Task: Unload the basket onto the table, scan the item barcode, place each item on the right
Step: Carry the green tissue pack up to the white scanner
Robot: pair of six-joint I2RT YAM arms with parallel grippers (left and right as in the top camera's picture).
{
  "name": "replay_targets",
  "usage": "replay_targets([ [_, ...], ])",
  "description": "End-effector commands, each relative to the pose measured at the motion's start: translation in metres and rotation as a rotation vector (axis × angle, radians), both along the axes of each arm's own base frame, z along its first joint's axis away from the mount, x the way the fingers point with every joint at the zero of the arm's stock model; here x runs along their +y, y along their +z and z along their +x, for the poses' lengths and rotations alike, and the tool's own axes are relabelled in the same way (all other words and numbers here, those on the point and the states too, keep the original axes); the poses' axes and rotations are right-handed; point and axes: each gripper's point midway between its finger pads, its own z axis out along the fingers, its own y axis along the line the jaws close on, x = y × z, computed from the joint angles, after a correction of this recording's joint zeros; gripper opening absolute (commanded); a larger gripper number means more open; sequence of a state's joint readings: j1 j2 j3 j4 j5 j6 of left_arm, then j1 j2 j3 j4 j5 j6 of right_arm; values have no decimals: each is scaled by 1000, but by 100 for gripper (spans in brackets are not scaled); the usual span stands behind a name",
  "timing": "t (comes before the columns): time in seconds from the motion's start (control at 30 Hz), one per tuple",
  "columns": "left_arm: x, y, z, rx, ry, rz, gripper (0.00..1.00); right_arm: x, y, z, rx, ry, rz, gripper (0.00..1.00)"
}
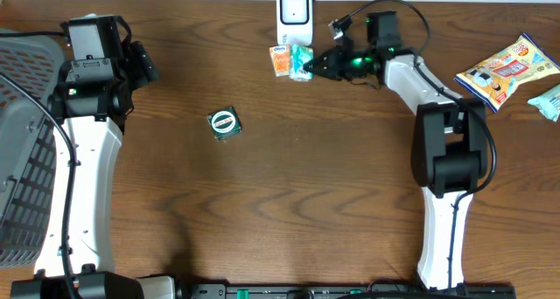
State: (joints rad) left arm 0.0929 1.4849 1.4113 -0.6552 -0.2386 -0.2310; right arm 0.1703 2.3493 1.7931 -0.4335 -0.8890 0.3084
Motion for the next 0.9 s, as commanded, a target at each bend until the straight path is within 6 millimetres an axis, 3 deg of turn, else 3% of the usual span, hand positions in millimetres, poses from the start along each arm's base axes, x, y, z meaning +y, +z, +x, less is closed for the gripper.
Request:
replay_targets([
  [0.0, 3, 1, 1, 6, 2, 15, 98, -49, 42, 49, -277, -172, -494, 2],
  [0.1, 3, 1, 1, 6, 2, 15, 98, -68, 68, 61, -401, -207, -791, 1],
  [0.2, 3, 1, 1, 6, 2, 15, 98, -70, 98, 76, -553, -231, -974, 1],
  [0.5, 3, 1, 1, 6, 2, 15, 98, -22, 151, 122, -988, -205, -1011, 1],
  [0.67, 3, 1, 1, 7, 2, 15, 98, -3, 141, 139, -1174, -69, -1069, 1],
  [0.87, 3, 1, 1, 6, 2, 15, 98, 4, 105, 149, -1202, -10, -1111, 1],
])
